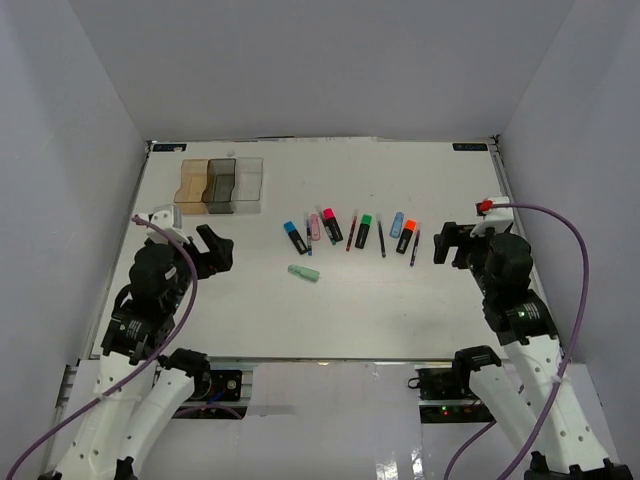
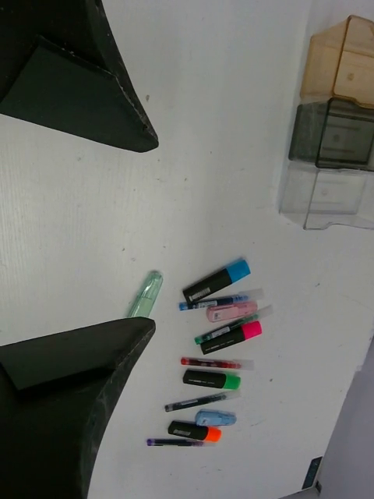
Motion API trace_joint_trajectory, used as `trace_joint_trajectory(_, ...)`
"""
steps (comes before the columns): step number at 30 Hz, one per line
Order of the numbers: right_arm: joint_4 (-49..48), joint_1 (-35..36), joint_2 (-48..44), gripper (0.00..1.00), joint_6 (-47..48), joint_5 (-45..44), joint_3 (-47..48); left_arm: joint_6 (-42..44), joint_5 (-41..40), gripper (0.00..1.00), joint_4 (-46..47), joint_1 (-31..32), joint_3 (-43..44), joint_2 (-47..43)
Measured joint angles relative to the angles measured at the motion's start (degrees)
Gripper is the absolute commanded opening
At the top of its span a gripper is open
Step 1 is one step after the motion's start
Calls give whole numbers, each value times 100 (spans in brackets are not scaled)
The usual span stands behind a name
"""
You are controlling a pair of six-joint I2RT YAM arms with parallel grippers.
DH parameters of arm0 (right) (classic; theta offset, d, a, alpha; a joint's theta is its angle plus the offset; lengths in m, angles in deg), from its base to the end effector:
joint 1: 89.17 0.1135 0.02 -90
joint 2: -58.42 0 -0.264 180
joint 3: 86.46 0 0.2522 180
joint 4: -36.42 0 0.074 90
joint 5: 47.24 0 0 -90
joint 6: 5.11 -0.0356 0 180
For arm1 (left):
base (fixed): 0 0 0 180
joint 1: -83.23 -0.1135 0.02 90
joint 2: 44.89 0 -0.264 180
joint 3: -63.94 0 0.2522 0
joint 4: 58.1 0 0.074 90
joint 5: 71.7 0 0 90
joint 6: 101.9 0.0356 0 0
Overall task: Sort the stationery into containers
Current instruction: Pick up the pen from the center of the board.
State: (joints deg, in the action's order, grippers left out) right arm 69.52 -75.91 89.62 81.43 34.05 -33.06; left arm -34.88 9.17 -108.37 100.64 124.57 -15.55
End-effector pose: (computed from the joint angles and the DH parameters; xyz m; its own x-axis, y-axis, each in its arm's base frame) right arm 0.1325 0.0257 0.3249 -0.1887 0.0168 -0.9819 -0.0707 0.9970 0.0307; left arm 0.1053 -0.0271 0.3383 -0.3451 -0.2957 -0.8907 0.0190 0.9467 -0.3217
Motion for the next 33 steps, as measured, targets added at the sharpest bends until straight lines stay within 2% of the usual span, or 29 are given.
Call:
trace_joint_trajectory(7,243,0,925,90,-348,181,129,-68,367,98,278,0,-251,584)
trace_joint_trajectory(12,385,0,1655,90,-601,330,505,-35,525,98,686,0,-461,785)
trace_joint_trajectory(17,529,70,2734,90,-935,96,1080,70,581,98,1147,0,-789,872)
trace_joint_trajectory(23,730,584,4118,100,-1311,-490,1731,160,577,98,1576,0,-1320,866)
trace_joint_trajectory(27,763,837,4940,86,-1692,-726,2096,164,568,98,1644,0,-1561,807)
trace_joint_trajectory(33,774,951,5858,77,-2321,-977,2218,223,520,98,1794,-2,-1563,756)
